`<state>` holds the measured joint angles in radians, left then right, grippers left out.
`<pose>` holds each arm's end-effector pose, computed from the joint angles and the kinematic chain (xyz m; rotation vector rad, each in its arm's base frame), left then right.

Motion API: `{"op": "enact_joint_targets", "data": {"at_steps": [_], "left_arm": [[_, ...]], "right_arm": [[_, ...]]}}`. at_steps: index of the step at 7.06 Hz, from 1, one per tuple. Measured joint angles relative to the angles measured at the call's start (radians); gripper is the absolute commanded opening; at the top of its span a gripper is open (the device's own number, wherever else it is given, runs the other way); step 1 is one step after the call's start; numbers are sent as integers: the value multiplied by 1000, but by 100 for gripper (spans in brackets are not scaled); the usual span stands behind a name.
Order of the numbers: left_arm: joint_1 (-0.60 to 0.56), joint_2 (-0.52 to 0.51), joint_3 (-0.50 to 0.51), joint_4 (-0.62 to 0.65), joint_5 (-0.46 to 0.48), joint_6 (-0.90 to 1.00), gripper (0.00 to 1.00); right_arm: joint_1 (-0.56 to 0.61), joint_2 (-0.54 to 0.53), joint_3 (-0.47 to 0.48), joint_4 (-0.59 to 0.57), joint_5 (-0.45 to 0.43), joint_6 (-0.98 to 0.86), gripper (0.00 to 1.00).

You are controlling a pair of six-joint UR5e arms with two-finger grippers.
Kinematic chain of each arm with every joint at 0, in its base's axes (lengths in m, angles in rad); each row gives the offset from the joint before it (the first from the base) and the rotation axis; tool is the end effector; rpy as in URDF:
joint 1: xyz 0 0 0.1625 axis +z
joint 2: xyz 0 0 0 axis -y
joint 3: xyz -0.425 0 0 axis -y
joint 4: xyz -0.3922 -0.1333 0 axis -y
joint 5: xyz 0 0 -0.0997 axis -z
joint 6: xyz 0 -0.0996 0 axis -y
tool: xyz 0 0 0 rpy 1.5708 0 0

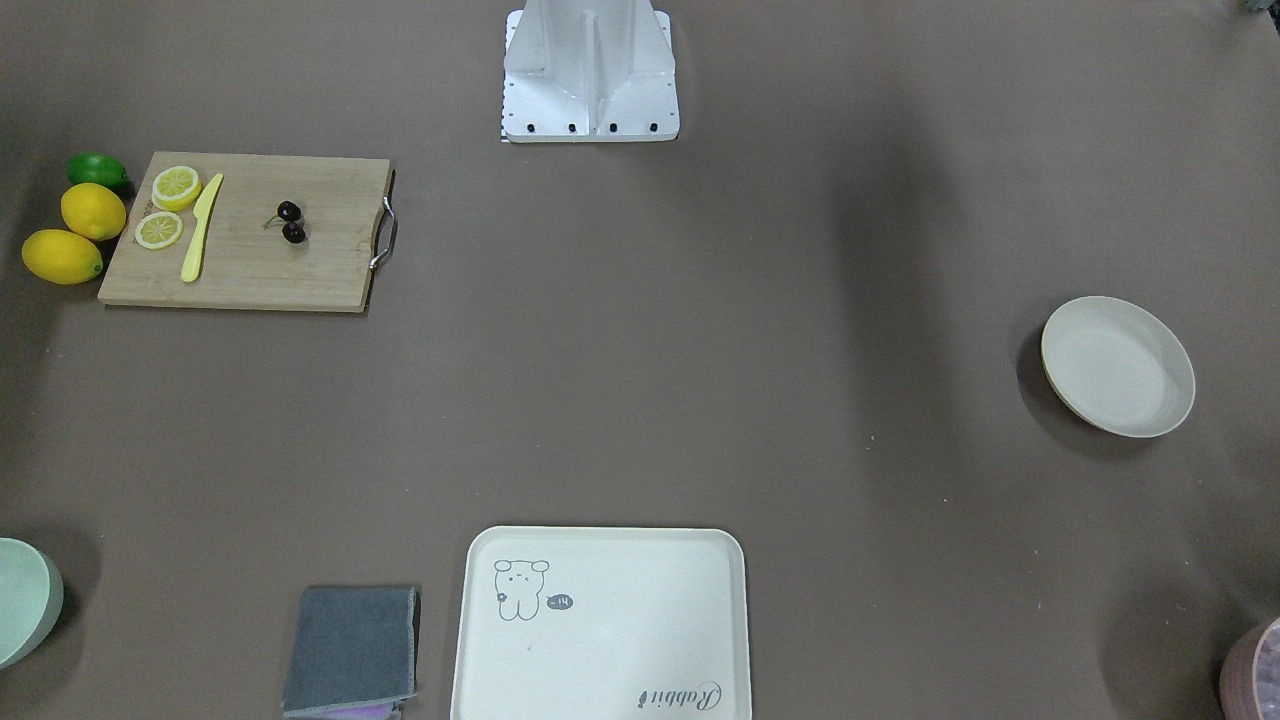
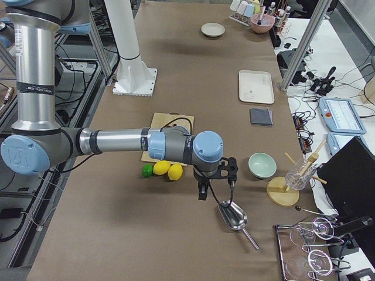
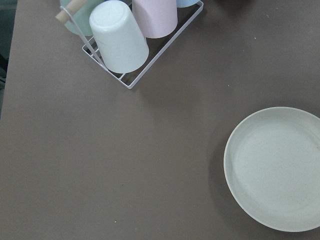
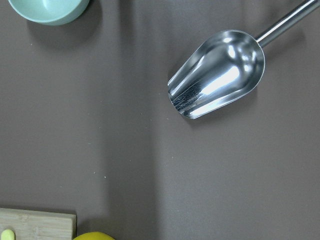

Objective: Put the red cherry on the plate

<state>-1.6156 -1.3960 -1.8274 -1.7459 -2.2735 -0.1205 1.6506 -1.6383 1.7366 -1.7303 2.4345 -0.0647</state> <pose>-0.0882 -0.4292 0.5972 0.2196 0.7075 -0.0674 0.0938 -0.4511 0.6187 0.0051 -0.8654 0.0406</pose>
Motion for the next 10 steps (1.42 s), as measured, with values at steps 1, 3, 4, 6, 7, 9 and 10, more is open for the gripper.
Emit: {"op": "enact_joint_targets", "data": {"at_steps": [1, 3, 4, 6, 7, 9, 10], "left_arm": [[1, 0, 2, 0, 1, 0, 98], [2, -1, 5, 0, 3, 1, 98], [2, 1, 6, -1, 3, 1, 98], [2, 2, 14, -1, 4, 2, 98], [3, 2, 19, -1, 3, 2, 98], [2, 2, 25, -3, 3, 4, 98], [3, 0, 28, -4, 1, 5, 98]], "right_arm": [[1, 0, 0, 0, 0, 0, 100], [5, -1, 2, 0, 0, 1, 100], [8, -1, 2, 0, 1, 1, 100], [12, -1, 2, 0, 1, 2, 100], [13, -1, 3, 0, 1, 2, 100], [14, 0, 3, 0, 2, 2, 100], [14, 0, 4, 0, 2, 3, 100]]}}
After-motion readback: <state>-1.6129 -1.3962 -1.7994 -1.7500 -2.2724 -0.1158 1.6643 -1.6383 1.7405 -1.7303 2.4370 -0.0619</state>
